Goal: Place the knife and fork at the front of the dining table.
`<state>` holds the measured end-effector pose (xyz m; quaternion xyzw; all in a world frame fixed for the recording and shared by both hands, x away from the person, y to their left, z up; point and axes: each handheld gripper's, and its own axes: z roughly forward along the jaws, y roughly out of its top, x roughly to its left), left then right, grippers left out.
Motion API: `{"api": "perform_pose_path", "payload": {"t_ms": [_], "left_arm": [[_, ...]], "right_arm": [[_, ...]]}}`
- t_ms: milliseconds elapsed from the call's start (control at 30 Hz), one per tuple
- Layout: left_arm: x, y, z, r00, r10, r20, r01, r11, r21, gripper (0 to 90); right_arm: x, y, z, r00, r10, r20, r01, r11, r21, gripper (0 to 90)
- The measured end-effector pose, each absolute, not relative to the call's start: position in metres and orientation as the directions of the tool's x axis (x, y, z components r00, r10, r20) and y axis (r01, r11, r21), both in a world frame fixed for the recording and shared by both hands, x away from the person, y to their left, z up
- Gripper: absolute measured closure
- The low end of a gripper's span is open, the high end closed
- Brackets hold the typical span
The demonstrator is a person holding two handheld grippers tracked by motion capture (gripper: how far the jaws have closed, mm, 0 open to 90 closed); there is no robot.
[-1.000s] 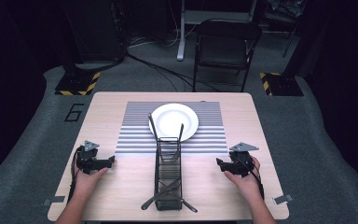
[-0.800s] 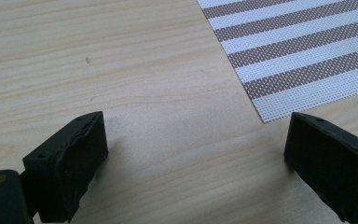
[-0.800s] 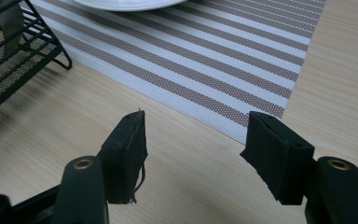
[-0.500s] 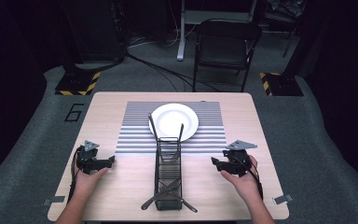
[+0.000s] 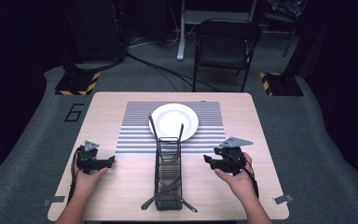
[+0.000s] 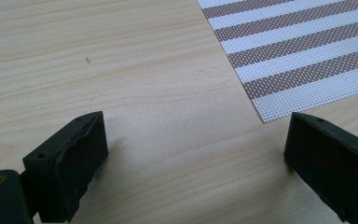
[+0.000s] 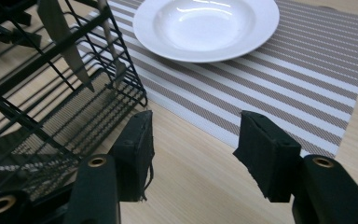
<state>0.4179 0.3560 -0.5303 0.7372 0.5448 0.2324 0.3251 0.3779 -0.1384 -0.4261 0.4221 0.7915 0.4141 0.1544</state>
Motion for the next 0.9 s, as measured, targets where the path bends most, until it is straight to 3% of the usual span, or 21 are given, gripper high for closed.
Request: {"api": "perform_pose_path", "payload": {"t_ms": [900], "left_arm": [[0.418,0.356,-0.53,0.3,0.954,-0.011,0.653,-0.197,0.731,6.0]], "right_arm": [[0.4,-0.092,-0.404,-0.672,0.732,0.113,0.495,0.331,0.803,60.9]]}}
